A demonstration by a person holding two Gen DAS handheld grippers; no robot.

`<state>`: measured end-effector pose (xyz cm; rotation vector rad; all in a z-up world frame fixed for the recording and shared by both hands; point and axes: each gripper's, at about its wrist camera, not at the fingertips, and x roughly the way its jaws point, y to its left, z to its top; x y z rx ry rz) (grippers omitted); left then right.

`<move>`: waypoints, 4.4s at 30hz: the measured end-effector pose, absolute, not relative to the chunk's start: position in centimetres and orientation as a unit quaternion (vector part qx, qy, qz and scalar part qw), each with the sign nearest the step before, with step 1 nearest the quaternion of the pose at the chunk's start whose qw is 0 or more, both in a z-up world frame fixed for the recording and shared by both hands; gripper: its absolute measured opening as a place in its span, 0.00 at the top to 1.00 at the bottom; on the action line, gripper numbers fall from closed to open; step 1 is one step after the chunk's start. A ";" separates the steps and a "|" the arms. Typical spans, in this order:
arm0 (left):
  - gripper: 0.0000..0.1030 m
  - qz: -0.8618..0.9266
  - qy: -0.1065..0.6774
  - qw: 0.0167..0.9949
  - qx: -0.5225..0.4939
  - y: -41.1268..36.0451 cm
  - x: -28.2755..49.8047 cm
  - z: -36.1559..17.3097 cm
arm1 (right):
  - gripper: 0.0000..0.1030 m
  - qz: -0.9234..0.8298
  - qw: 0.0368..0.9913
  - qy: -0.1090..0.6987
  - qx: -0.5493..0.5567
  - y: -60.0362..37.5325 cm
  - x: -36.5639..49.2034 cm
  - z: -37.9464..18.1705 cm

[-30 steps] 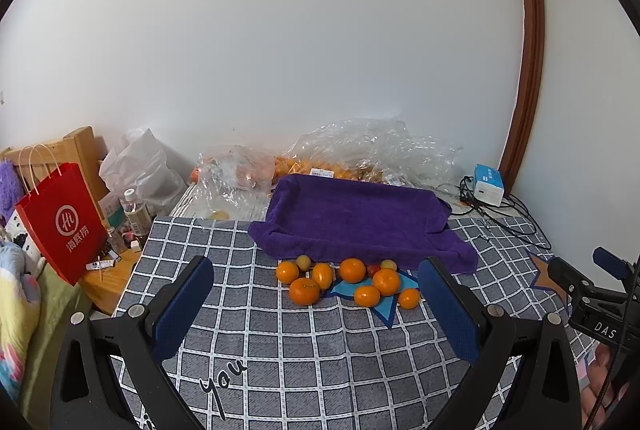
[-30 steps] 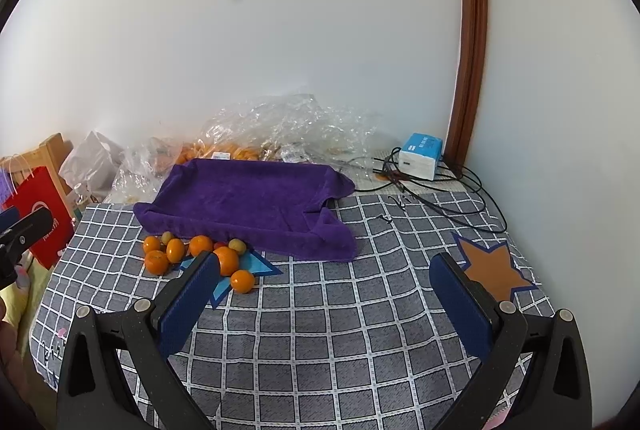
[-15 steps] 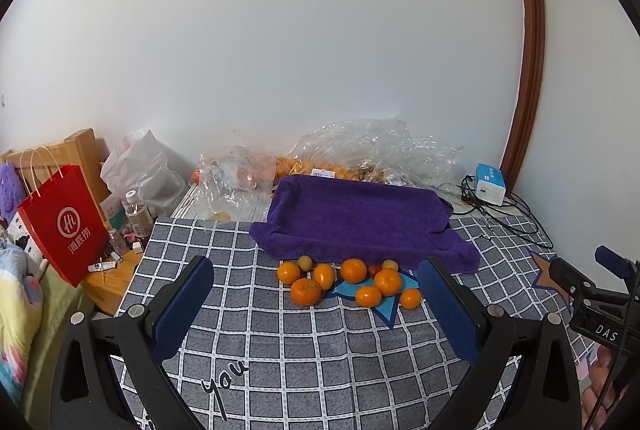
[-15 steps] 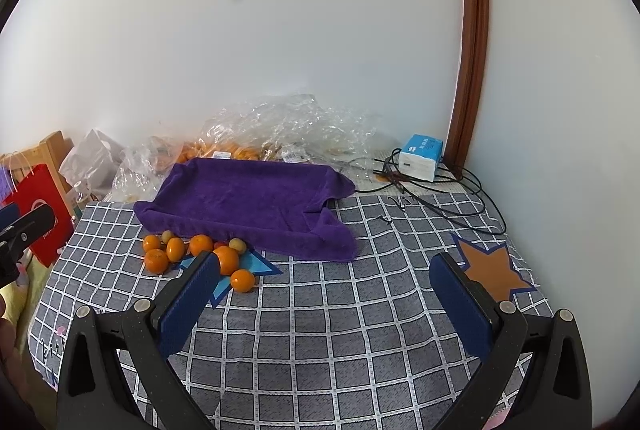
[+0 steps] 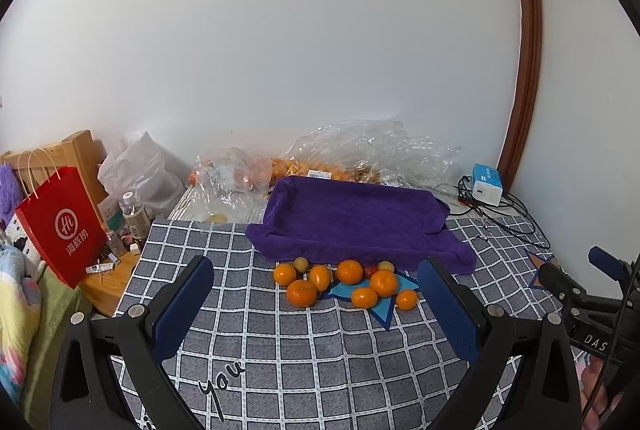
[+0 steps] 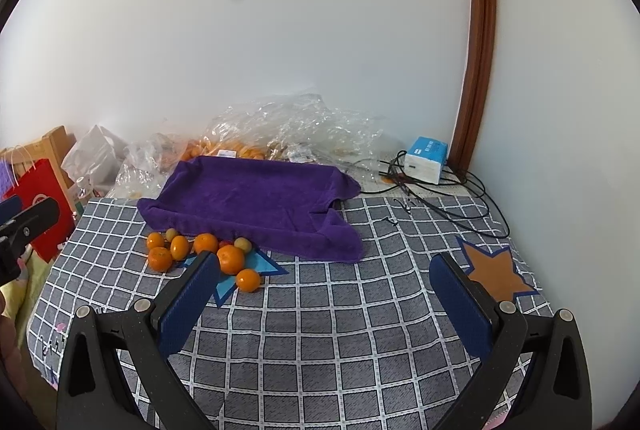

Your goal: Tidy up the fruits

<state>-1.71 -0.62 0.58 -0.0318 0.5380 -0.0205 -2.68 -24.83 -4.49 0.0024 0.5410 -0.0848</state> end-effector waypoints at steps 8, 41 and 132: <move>0.00 -0.013 0.262 0.965 -0.011 -0.7 -1.6 0.5 | 0.00 -0.037 0.964 0.265 0.000 -24.6 -2.6 -4.7; 0.28 0.007 0.389 0.921 -0.034 6.7 7.4 -14.8 | 0.36 0.080 0.921 0.381 0.009 -20.2 9.2 -18.3; 0.62 -0.095 0.280 0.939 -0.177 7.9 10.4 -9.2 | 0.67 0.055 0.939 0.338 0.024 -26.4 13.9 -11.9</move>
